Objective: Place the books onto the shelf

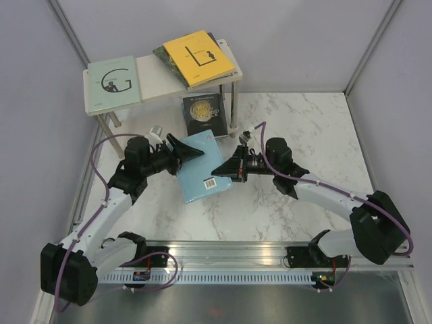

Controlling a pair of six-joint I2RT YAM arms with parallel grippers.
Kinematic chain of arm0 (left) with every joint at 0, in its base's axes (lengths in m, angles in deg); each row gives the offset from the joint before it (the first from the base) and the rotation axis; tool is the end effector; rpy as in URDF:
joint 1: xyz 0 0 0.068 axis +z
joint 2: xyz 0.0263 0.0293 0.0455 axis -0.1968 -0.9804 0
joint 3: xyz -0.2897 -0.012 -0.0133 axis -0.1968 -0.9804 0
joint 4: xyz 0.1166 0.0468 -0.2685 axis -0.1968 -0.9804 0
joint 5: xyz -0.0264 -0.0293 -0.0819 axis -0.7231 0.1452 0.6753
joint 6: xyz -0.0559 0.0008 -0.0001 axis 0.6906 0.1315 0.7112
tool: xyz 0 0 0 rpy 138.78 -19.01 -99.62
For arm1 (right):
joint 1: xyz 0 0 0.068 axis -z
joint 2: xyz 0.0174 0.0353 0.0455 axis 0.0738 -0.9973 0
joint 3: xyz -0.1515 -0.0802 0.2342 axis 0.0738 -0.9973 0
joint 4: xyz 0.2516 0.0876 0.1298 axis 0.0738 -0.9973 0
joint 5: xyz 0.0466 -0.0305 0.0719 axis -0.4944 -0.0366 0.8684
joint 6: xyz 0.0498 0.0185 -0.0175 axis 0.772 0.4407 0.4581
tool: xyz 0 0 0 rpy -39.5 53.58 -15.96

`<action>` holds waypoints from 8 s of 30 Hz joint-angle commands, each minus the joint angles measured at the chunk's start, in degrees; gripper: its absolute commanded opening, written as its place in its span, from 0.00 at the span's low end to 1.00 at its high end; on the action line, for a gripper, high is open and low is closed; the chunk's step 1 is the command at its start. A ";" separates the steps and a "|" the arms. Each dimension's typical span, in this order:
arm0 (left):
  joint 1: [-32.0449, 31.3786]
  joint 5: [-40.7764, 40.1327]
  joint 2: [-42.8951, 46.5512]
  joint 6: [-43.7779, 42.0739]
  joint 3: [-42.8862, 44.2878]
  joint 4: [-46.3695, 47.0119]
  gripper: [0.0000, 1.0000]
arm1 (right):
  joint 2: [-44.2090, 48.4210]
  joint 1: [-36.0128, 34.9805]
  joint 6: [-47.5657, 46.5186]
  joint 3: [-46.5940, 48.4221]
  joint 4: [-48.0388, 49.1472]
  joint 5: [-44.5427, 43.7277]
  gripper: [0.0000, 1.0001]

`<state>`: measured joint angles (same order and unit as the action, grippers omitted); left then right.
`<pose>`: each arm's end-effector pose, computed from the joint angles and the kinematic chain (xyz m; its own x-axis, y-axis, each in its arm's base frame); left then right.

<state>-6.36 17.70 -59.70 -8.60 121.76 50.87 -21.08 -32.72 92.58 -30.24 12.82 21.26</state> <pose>0.2347 -0.0970 0.2815 -0.8088 -0.5681 -0.1520 -0.0439 0.3160 -0.9477 0.2401 0.2141 0.2532 -0.9864 0.1476 -0.0718 -0.0542 0.1197 0.9913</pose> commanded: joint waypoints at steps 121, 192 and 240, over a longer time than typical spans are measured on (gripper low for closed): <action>49.53 25.94 -42.76 -33.80 98.88 -61.95 0.02 | -12.68 3.38 7.42 12.07 13.51 11.45 0.85; 11.47 -45.82 22.29 -58.57 -25.47 17.15 1.00 | 13.06 1.44 -40.39 24.47 -50.91 -22.73 0.88; 16.31 -26.29 -25.01 -69.84 -25.32 64.96 1.00 | 12.19 7.56 -85.79 -19.02 2.72 -79.73 0.98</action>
<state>10.20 -9.60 -84.57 -74.95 95.09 112.42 -10.46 -29.33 24.11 -42.08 -11.35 -63.44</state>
